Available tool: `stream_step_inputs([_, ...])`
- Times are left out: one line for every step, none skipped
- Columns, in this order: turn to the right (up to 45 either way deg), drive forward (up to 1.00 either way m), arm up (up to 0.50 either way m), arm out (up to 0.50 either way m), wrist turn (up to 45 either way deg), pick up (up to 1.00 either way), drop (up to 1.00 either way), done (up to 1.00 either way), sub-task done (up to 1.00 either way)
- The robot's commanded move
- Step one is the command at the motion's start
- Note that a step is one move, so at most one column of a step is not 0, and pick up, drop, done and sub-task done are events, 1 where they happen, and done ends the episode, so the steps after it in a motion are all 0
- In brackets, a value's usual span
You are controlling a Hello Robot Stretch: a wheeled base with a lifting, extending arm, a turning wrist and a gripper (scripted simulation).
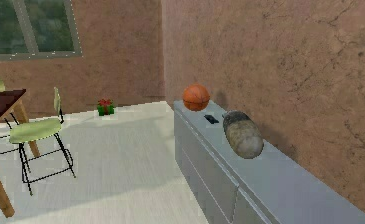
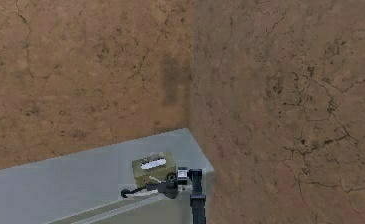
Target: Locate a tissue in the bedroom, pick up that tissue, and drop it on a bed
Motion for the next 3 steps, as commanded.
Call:
stream_step_inputs([0.0,0.00,0.10,0.00,0.0,0.00,0.00,0.00,0.00])
stream_step_inputs([0.0,0.00,0.30,0.00,0.0,0.00,0.00,0.00,0.00])
stream_step_inputs([0.0,0.00,0.00,0.00,-45.0,0.00,0.00,0.00,0.00])
